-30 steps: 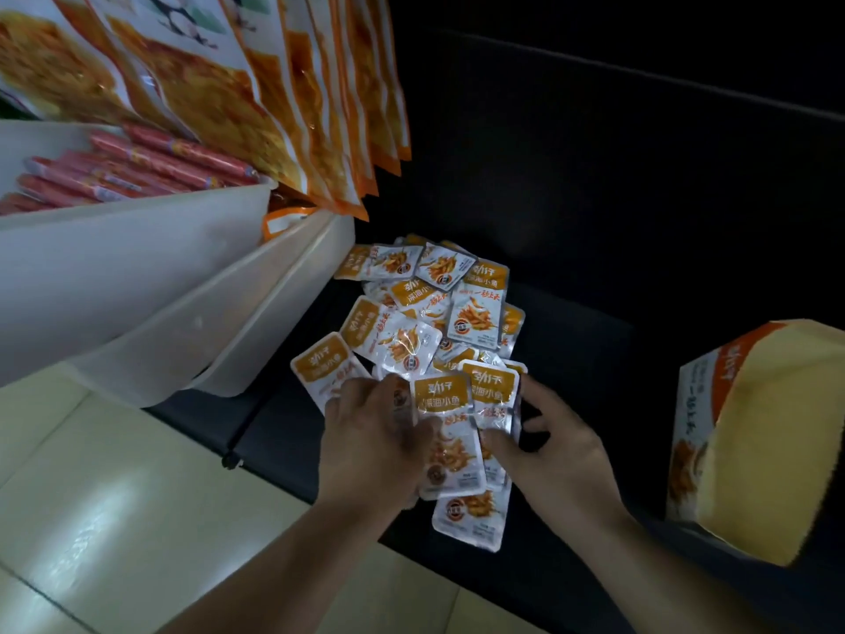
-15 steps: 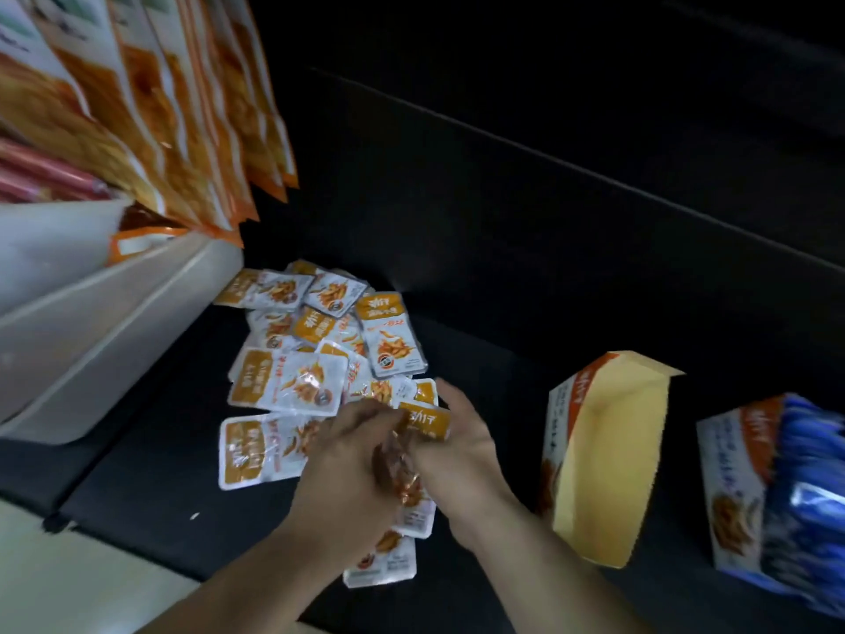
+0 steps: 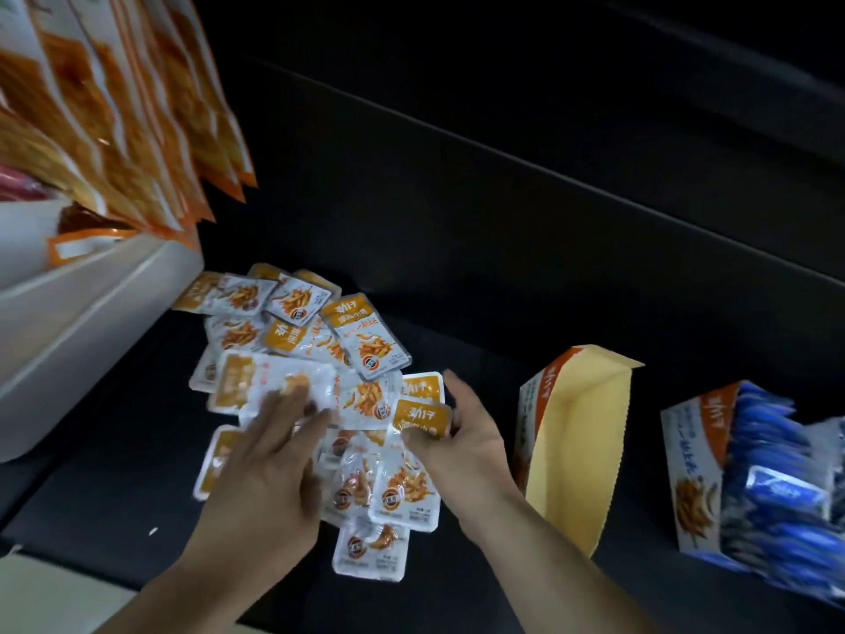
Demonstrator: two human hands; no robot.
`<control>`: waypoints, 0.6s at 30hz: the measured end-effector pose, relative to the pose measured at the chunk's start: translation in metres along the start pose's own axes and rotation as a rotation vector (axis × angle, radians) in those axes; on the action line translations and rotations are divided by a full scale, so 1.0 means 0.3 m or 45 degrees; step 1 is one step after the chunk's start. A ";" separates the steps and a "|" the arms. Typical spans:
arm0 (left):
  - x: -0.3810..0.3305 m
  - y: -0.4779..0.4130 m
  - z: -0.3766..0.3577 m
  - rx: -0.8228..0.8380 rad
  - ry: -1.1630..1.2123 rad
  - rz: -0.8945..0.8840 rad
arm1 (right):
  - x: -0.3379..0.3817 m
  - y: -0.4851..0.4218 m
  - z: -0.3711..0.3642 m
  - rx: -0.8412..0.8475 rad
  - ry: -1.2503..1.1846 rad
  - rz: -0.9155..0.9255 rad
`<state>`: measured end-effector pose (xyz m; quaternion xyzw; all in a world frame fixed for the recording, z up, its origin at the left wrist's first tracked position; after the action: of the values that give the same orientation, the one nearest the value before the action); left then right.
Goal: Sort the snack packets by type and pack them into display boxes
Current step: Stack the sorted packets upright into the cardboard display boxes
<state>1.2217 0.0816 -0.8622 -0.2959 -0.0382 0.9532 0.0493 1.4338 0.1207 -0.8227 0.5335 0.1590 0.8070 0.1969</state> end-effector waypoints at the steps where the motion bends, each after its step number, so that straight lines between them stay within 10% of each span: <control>1: -0.007 -0.002 0.010 0.028 -0.039 -0.046 | -0.004 -0.002 0.004 -0.007 0.016 0.001; 7: 0.073 0.085 0.054 0.034 -0.351 0.319 | -0.021 0.002 0.007 -0.076 0.045 -0.002; 15: 0.005 0.067 0.019 0.080 0.062 -0.147 | -0.034 0.003 0.003 -0.027 0.006 0.027; 18: 0.040 0.055 0.073 -0.149 0.079 0.206 | -0.035 0.008 0.010 -0.022 -0.011 0.024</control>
<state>1.1982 0.0656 -0.8525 -0.3299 -0.0683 0.9405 -0.0441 1.4399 0.1137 -0.8287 0.5367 0.1460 0.8080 0.1945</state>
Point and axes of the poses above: each hand's wrist, its own y-axis away from the middle knuckle, its own z-axis out of the back of the hand, x = y × z, the point moved 5 cm from there along -y, towards the middle knuckle, and after that the axes turned 3 degrees about y, right-handed, at the moved point
